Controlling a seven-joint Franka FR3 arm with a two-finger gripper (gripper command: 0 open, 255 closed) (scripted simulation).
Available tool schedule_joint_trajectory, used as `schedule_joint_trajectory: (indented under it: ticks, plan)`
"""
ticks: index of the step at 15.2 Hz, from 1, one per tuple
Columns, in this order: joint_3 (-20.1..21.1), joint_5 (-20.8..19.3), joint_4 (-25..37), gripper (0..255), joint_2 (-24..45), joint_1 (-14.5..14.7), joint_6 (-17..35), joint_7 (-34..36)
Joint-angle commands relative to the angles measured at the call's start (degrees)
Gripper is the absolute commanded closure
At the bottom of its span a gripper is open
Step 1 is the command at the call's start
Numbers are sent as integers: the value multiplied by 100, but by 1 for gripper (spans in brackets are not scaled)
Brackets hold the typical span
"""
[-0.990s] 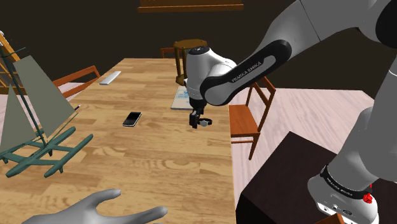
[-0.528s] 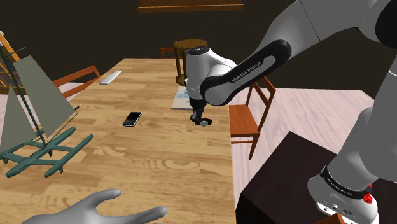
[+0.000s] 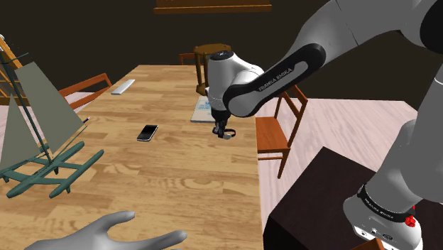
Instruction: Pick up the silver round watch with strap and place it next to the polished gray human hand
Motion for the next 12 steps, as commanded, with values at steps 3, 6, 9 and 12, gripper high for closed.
schedule_joint_trajectory:
  ticks: [3,6,9,12]
  plan:
    - [16,70,90,255,-153,-8,-238,-62]
    - [26,124,185,255,-273,-13,-447,-112]
    - [33,173,292,255,-382,-17,-659,-158]
    - [39,216,410,255,-482,-20,-872,-201]
